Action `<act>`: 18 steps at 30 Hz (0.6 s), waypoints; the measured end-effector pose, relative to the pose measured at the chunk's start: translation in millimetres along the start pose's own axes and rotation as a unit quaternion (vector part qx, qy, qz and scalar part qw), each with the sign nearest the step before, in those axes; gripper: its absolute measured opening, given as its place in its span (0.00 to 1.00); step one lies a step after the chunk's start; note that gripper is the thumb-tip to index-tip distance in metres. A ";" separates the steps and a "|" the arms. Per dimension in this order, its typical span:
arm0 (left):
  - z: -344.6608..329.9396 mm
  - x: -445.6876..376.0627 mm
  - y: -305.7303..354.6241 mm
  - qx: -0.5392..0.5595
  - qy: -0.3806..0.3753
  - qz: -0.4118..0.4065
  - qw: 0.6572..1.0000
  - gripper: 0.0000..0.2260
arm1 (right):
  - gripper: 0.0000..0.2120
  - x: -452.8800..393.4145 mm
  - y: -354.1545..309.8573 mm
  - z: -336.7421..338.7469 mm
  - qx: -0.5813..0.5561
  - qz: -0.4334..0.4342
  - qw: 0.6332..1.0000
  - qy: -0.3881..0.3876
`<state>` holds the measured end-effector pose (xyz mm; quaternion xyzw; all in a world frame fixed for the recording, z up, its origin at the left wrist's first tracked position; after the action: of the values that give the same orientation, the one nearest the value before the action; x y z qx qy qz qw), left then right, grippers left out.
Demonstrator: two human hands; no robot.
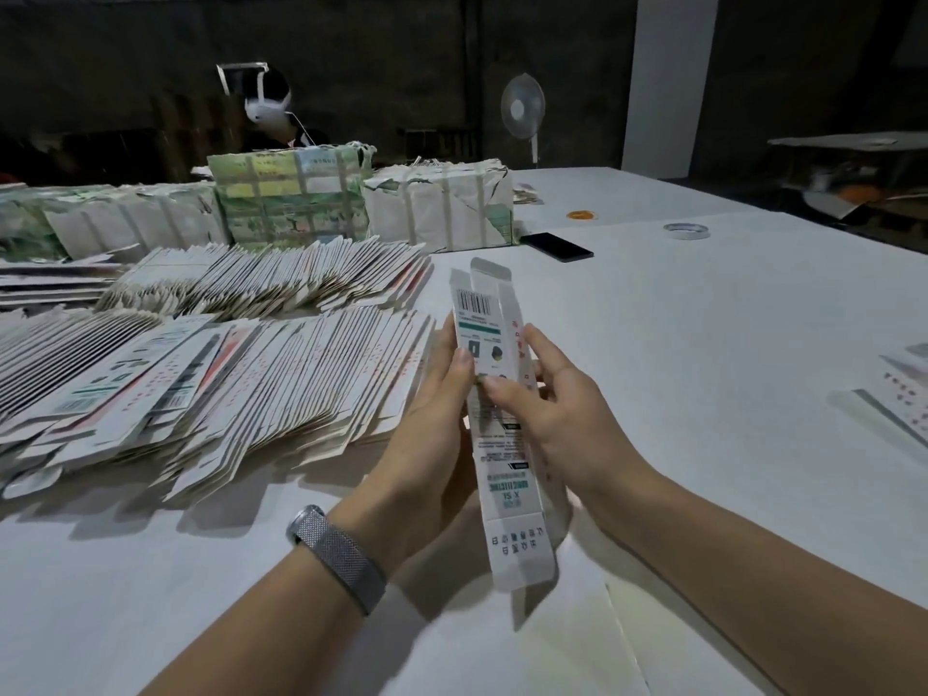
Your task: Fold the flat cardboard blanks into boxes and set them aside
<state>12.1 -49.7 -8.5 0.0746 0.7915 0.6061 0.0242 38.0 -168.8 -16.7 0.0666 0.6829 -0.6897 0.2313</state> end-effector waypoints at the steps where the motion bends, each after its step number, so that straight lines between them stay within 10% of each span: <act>1: -0.4 1.1 -0.4 0.000 -0.014 0.009 1.000 0.22 | 0.21 0.6 0.3 -0.4 -0.001 0.002 1.000 -0.003; 18: 8.0 -3.5 -6.6 -0.017 -0.021 0.001 1.000 0.28 | 0.23 3.0 -1.7 -0.6 -0.049 0.025 0.998 -0.013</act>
<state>16.0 -44.2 -17.1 0.0874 0.7805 0.6176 0.0413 34.6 -169.0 -16.4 0.0636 0.7107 -0.6505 0.2603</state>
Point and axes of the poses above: each hand's wrist, its own x-axis away from the middle knuckle, its own z-axis out of the back of the hand, y = z × x, the point moved 3 cm from there along -x, towards the middle knuckle, and after that the axes turned 10 degrees about z, right-handed, at the moved point
